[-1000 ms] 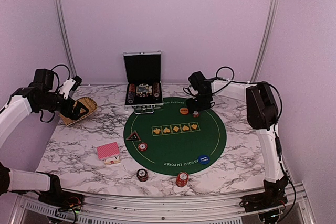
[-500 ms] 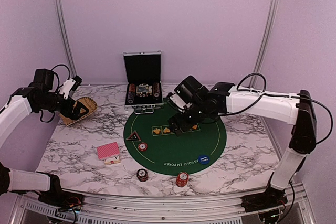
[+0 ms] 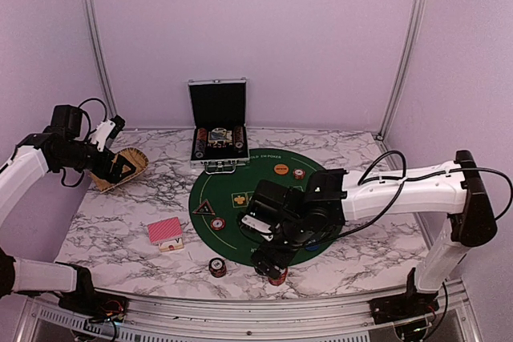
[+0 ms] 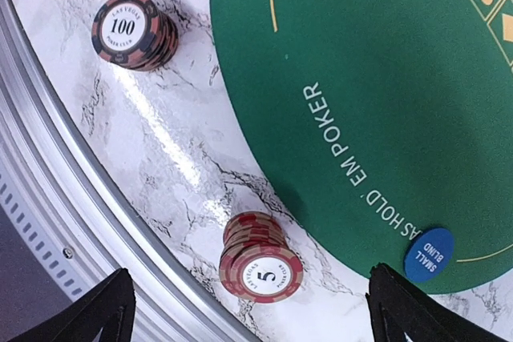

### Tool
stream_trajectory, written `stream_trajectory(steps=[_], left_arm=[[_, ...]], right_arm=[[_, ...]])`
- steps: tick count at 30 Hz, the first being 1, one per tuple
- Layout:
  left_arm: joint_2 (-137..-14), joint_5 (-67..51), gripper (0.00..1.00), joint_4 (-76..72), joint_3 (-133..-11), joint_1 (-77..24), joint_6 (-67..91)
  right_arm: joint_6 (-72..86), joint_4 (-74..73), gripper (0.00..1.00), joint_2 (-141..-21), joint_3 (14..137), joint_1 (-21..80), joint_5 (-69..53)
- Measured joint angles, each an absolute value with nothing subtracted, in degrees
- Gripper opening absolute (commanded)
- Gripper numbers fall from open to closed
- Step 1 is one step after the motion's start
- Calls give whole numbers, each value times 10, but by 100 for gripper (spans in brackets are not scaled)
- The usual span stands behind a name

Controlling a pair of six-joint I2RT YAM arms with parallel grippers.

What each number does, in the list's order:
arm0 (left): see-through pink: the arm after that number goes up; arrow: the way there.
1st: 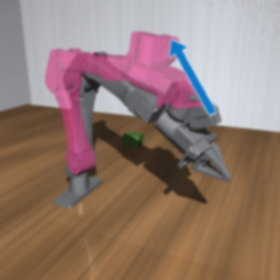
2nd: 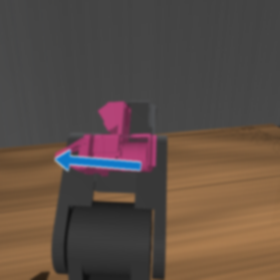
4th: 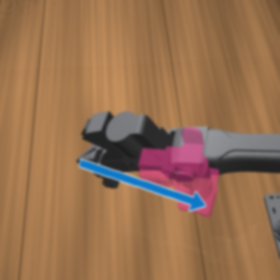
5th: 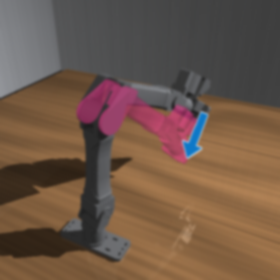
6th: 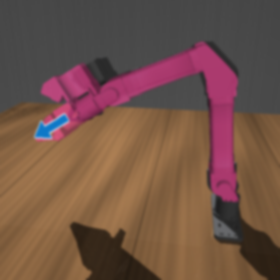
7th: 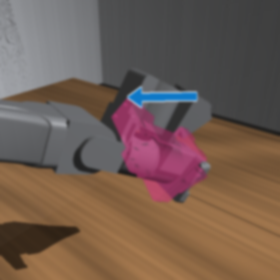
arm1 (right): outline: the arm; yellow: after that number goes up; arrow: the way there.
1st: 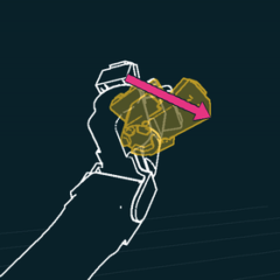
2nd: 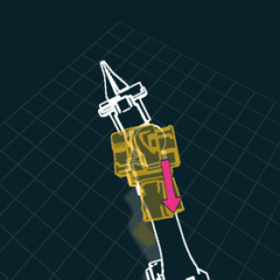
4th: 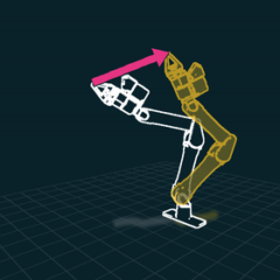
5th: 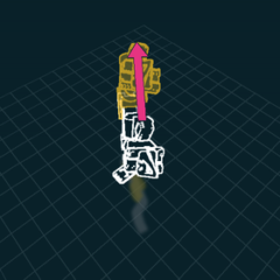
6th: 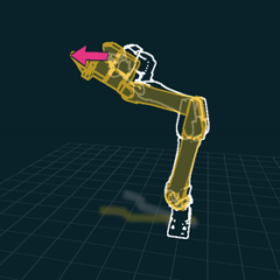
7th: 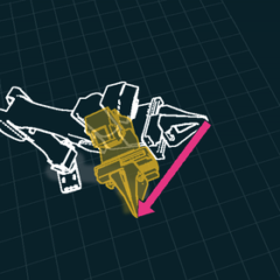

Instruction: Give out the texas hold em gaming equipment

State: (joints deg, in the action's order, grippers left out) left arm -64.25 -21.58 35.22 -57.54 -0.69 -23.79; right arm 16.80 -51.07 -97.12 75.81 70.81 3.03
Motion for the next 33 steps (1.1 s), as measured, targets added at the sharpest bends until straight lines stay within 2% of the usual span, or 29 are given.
stream_trajectory(steps=[14,33], left_arm=[[-642,-216,99,352,-575,-7,-238],[-642,-216,99,352,-575,-7,-238]], right_arm=[[170,-512,97,-1008,728,718,30],[168,-485,80,-1027,709,714,15]])
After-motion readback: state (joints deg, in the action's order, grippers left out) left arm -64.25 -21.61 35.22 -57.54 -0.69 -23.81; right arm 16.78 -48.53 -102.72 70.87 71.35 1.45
